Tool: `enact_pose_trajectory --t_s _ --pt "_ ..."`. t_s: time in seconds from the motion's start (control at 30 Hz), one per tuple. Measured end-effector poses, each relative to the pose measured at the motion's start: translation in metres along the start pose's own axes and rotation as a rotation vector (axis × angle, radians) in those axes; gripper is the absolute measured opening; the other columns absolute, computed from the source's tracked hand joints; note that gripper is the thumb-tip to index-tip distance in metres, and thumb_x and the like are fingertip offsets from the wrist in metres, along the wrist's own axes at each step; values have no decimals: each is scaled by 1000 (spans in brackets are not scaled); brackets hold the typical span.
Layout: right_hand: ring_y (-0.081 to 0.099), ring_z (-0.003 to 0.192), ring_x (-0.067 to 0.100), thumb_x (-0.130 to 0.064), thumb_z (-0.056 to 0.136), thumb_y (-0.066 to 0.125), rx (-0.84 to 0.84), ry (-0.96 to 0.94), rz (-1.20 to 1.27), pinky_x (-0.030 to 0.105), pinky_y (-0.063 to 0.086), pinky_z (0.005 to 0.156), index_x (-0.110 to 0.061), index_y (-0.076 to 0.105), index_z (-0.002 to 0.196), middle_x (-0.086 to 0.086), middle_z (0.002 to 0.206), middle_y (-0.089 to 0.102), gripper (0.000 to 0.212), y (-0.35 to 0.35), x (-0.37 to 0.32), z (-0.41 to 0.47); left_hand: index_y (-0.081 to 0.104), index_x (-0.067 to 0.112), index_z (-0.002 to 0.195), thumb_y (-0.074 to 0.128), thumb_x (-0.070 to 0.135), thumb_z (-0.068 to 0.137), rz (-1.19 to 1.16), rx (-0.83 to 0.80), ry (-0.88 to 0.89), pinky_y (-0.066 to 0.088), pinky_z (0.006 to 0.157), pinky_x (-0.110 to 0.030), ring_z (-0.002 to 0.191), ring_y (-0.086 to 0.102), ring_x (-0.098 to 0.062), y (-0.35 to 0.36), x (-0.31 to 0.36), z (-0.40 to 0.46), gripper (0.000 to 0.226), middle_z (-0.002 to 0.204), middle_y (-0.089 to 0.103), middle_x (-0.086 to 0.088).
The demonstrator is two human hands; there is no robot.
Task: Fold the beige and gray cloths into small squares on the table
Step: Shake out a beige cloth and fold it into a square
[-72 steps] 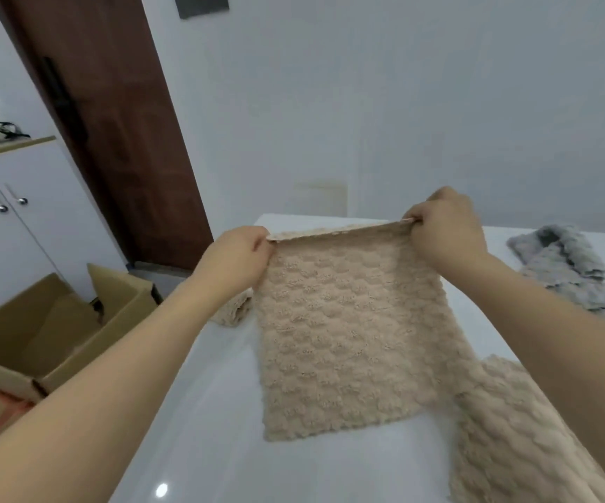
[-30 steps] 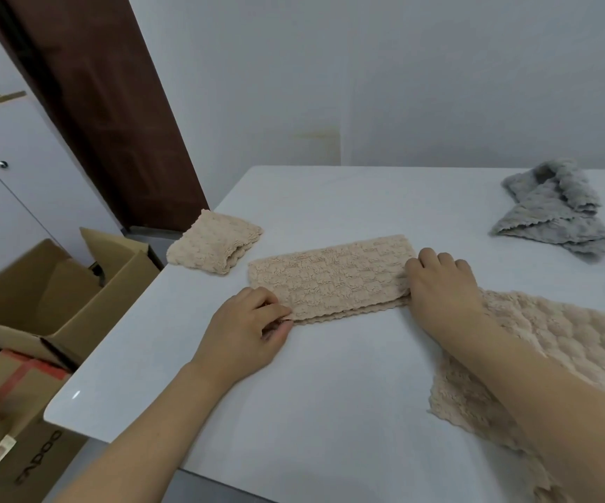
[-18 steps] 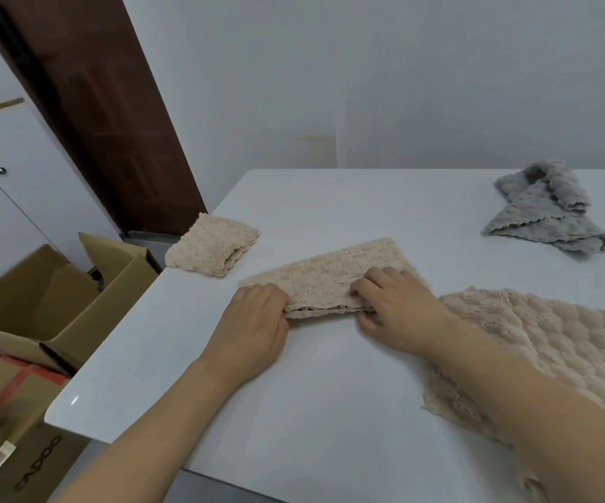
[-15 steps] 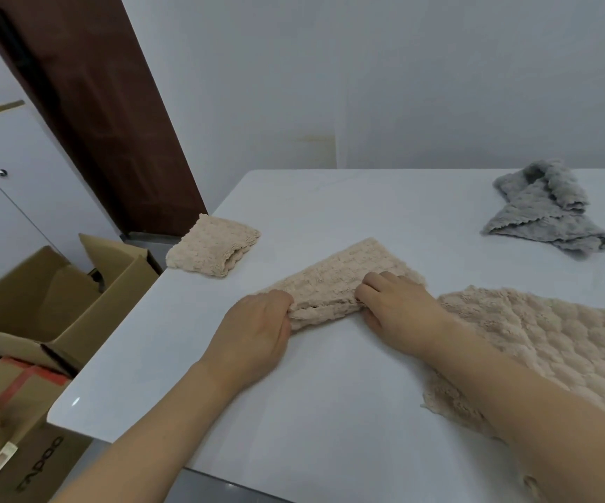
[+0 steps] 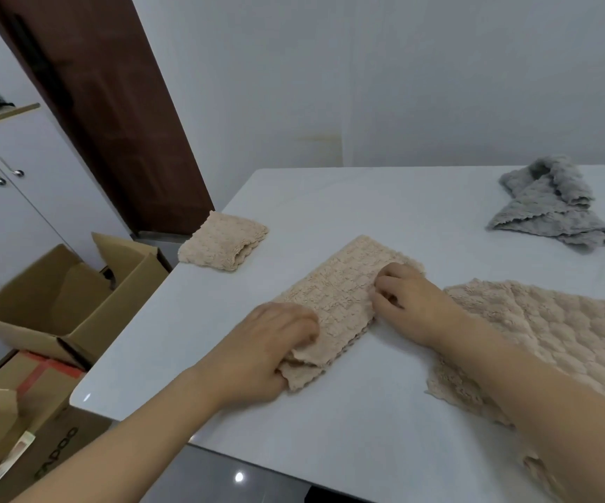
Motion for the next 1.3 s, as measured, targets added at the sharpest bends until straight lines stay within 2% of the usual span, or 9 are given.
enact_pose_trajectory --t_s 0.1,0.23,0.37,0.47,0.57,0.7,1.0,1.17,1.3 --pt "46 97 16 -38 94 47 68 115 -32 32 38 91 -21 51 80 -4 99 50 23 0 19 5 50 28 138 53 20 71 17 -36 -111 10 120 -33 143 28 -8 -2 -21 1 67 150 39 11" --pt "38 117 20 -32 90 47 -25 204 -67 36 28 102 -20 44 96 -2 115 44 13 13 32 6 68 23 119 45 15 76 83 -26 -9 49 96 -36 108 63 -21 -10 -16 2 49 121 67 2" --pt "36 128 16 -28 96 43 -43 148 -34 33 22 105 -22 47 97 -1 127 46 7 10 26 4 65 28 115 47 18 78 27 -34 43 50 79 -32 95 61 -14 -18 -3 -3 42 106 66 9" --pt "51 106 15 -30 93 52 6 205 105 37 29 108 -20 49 97 -2 118 53 11 2 28 2 62 30 117 50 16 75 -27 -86 -44 47 90 -30 110 52 -9 -22 -20 2 46 119 59 13" --pt "55 91 14 -25 90 56 89 259 239 36 43 91 -19 56 91 -2 111 59 6 -8 28 1 67 29 102 52 11 72 -157 -87 -165 49 89 -33 107 54 -4 -32 -40 13 39 114 61 16" --pt "57 97 14 -11 87 54 128 305 308 35 46 85 -17 61 91 -7 109 60 10 -10 34 0 72 31 91 64 9 81 -378 -117 -325 51 77 -20 80 64 -1 -52 -52 45 25 84 71 15" --pt "54 111 3 -34 101 36 320 471 776 26 39 95 -21 70 91 -13 116 64 38 -12 65 -7 74 26 88 80 24 77 -543 -108 -335 52 80 -22 84 66 -2 -46 -59 165 12 89 73 11" --pt "47 68 21 -44 100 36 337 437 568 37 37 64 -5 45 69 3 67 49 50 -27 52 -7 73 11 90 80 15 79 -792 -37 -371 49 73 -20 75 62 -4 -17 -68 196 13 79 69 5" --pt "56 80 26 -37 96 47 333 472 536 41 48 76 2 61 87 17 86 61 42 -29 54 -2 72 6 92 79 12 81 -920 2 -422 51 71 -20 75 64 -6 11 -76 198 14 81 69 0"
Point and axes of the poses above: each hand's wrist, its own z-axis towards the middle knuckle, its own y-axis out of the palm, x = y × z, the point moved 9 cm from there along z, towards the middle knuckle
